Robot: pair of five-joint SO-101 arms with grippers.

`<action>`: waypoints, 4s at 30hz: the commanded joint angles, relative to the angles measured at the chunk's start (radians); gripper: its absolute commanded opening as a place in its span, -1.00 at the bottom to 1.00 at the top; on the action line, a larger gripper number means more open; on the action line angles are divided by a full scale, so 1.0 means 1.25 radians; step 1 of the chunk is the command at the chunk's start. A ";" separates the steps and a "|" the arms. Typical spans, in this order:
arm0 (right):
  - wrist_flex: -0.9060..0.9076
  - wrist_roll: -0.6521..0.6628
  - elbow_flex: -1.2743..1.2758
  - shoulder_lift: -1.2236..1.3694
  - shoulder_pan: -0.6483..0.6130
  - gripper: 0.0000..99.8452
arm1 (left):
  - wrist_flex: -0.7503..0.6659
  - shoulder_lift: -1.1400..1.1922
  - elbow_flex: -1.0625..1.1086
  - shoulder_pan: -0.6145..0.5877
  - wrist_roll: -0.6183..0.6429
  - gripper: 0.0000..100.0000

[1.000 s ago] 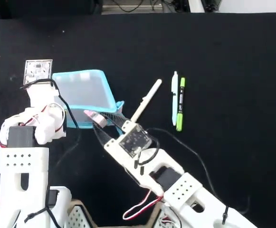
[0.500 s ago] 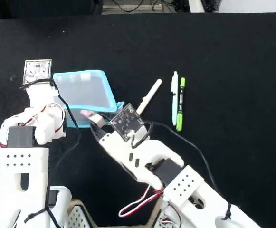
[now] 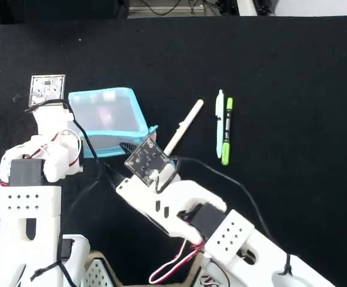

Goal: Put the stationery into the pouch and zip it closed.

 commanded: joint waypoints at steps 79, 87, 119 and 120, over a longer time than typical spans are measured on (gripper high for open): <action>0.624 -0.360 -1.456 1.464 0.582 -0.66 | -0.005 -0.009 -0.012 -0.002 0.005 -0.94; 0.777 -0.351 -1.656 1.577 0.592 -0.96 | -0.005 -0.009 -0.012 -0.002 0.004 -0.94; 1.092 0.077 -1.915 1.471 0.741 -0.98 | -0.009 -0.009 -0.012 -0.003 0.005 -0.94; 1.092 0.098 -1.865 1.427 0.743 -0.98 | -0.009 -0.009 -0.012 -0.003 0.005 -0.94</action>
